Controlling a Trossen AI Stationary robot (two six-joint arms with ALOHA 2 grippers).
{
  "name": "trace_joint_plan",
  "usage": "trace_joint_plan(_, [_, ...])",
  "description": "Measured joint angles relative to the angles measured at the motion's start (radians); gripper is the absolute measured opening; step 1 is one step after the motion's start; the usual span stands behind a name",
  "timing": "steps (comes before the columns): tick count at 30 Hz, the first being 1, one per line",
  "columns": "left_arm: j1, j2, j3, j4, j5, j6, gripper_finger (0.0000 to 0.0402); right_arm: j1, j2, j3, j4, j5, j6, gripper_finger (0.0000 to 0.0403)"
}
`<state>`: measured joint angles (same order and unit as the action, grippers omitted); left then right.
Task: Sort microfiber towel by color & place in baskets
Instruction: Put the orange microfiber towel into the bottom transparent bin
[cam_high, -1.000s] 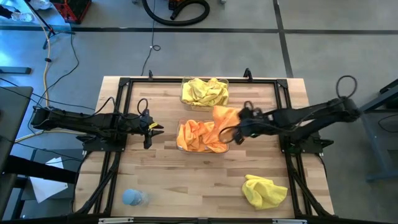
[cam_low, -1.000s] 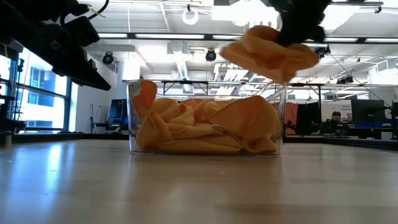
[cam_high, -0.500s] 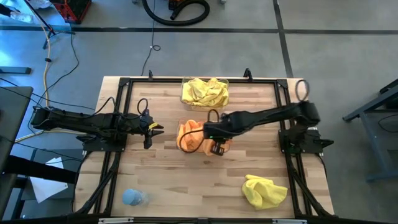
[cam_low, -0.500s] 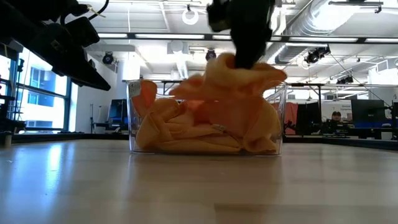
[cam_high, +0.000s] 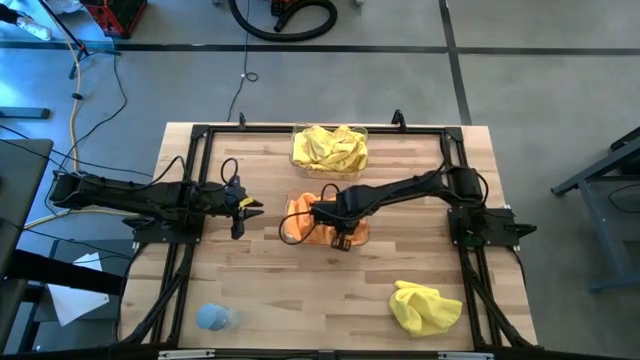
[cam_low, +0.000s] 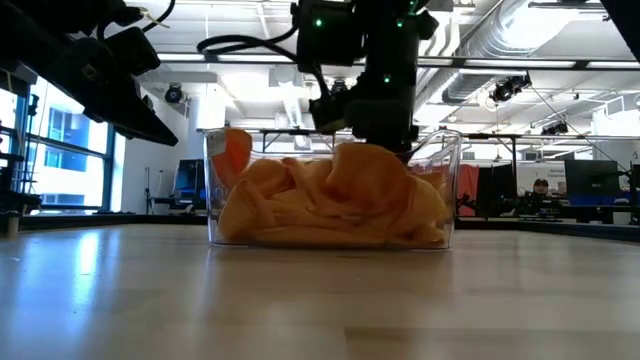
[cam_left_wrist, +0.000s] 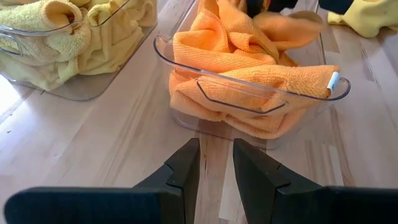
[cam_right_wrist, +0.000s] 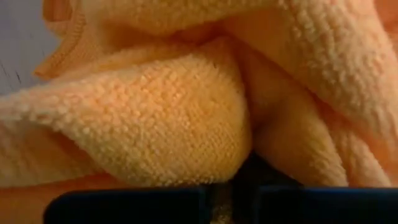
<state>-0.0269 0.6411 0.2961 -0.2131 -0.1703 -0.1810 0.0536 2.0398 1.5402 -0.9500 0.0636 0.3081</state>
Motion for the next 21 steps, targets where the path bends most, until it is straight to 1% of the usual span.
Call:
trace_joint_plan(4, [0.000,0.000,0.000,-0.001,0.000,0.000,0.0083,-0.010,0.001,-0.016,0.027,-0.011,0.035,0.0042])
trace_joint_plan(8, [0.000,0.000,0.000,-0.003,0.000,0.000,0.0083,-0.010,-0.002,-0.016,0.023,-0.017,0.064,0.0085])
trace_joint_plan(14, [0.000,0.000,0.000,-0.004,0.000,0.000,0.0083,-0.010,-0.030,-0.016,-0.040,-0.020,0.088,0.0142])
trace_joint_plan(18, [0.000,0.000,0.000,-0.008,0.000,0.000,0.0083,-0.010,-0.083,-0.016,-0.062,-0.020,0.121,0.0163])
trace_joint_plan(21, [0.000,0.000,0.000,-0.008,0.000,0.000,0.0083,-0.010,-0.131,-0.016,-0.064,-0.020,0.135,0.0168])
